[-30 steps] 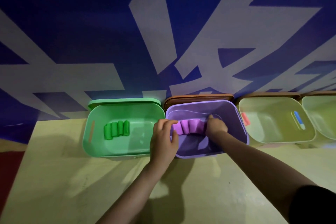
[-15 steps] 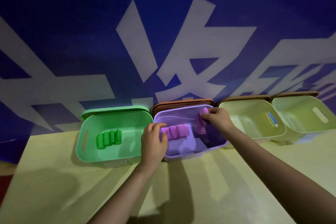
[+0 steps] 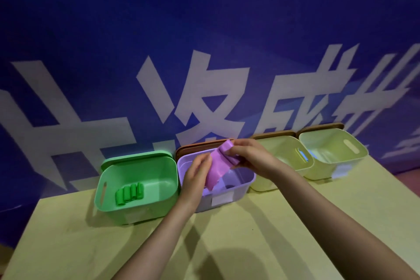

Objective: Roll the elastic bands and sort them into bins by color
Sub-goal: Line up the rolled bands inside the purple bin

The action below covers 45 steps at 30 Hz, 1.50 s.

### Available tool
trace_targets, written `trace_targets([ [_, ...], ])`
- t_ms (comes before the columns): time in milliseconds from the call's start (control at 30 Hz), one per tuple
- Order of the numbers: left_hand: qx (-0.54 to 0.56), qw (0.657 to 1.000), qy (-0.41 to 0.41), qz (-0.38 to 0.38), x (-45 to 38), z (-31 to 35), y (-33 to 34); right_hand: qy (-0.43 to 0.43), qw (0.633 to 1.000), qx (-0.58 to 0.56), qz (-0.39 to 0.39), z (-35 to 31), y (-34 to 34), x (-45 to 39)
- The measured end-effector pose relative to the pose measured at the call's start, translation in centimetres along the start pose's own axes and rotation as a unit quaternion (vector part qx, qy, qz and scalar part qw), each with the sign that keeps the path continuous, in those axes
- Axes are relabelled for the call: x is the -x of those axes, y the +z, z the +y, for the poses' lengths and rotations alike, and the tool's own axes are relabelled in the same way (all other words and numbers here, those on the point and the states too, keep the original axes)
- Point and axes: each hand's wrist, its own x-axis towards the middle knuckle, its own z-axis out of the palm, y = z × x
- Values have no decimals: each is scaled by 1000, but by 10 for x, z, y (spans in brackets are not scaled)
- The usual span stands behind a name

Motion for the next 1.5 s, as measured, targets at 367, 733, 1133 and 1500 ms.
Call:
trace_targets([
  [367,-34,999,-36,-12,55,-5,20,-223,945,173,166,33,14,59],
  [733,91,992,-82,3,61,7,28,-313,910,253,102,43,8,84],
  [1133,21,1000,-18,-9,63,7,21,-190,974,73,97,39,6,83],
  [1500,170,976,-133,15,68,5,16,-244,943,168,148,52,16,80],
])
